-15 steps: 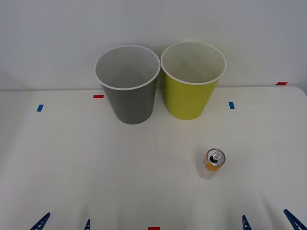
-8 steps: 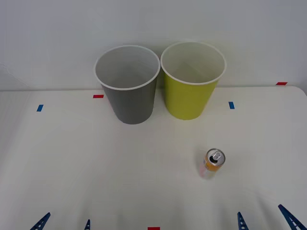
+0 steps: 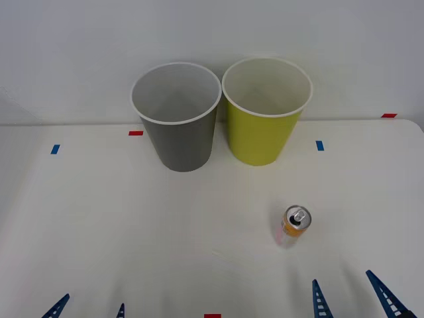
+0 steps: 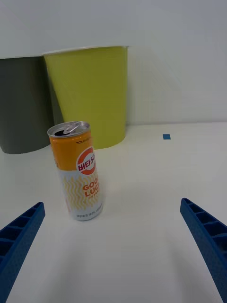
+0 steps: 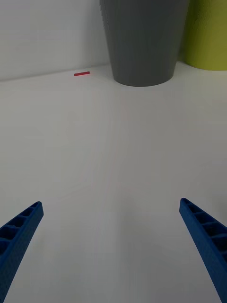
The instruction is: Put cans in the gray bin and PET bottles in the light green bin.
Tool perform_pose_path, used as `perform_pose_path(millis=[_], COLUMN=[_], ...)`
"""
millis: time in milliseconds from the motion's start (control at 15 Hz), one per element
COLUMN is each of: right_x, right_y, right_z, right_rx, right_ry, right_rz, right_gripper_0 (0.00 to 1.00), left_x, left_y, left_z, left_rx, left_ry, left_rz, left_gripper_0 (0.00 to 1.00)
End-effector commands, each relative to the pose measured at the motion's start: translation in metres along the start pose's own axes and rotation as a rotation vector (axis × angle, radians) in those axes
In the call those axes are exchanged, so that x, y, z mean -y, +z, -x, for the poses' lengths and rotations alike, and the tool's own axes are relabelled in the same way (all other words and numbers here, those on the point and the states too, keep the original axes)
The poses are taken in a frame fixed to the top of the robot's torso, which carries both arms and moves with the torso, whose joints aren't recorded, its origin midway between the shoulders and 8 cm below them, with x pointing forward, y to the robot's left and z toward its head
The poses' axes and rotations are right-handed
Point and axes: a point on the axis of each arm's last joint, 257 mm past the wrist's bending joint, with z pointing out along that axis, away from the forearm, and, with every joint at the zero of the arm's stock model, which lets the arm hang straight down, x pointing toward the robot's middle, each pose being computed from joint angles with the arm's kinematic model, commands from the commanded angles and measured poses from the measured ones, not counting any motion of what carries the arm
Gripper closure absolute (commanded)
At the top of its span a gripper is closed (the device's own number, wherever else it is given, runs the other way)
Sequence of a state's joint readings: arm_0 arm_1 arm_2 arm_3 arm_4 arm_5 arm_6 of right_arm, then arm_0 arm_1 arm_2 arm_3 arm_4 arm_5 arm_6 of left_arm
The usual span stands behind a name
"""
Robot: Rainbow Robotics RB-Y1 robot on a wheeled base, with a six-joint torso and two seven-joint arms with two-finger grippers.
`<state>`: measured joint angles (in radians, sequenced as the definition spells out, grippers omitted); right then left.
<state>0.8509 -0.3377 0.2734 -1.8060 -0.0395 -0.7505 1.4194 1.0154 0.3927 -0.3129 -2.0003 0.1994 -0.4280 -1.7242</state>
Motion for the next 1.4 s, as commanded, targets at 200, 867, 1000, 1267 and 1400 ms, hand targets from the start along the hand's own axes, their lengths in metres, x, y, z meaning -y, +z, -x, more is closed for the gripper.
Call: perform_pose_path(millis=[200,867,1000,1267,1400], right_x=[0.0,-0.031,-0.037,-0.042,-0.044], right_y=[0.026,0.064,0.07,0.082,0.09], right_z=[0.0,-0.004,-0.002,-0.004,-0.005], right_rx=[0.021,0.018,0.026,0.016,0.013], right_ry=[-0.033,-0.031,-0.023,-0.026,-0.025], right_rz=[0.01,0.062,0.071,0.078,0.079], right_gripper_0=[0.0,0.0,0.0,0.0,0.0], left_x=[0.0,0.0,0.0,0.0,0.0], left_y=[0.0,0.0,0.0,0.0,0.0], left_z=[0.0,0.0,0.0,0.0,0.0], left_rx=[0.0,0.0,0.0,0.0,0.0], left_ry=[0.0,0.0,0.0,0.0,0.0], left_rz=[0.0,0.0,0.0,0.0,0.0], left_gripper_0=[0.0,0.0,0.0,0.0,0.0])
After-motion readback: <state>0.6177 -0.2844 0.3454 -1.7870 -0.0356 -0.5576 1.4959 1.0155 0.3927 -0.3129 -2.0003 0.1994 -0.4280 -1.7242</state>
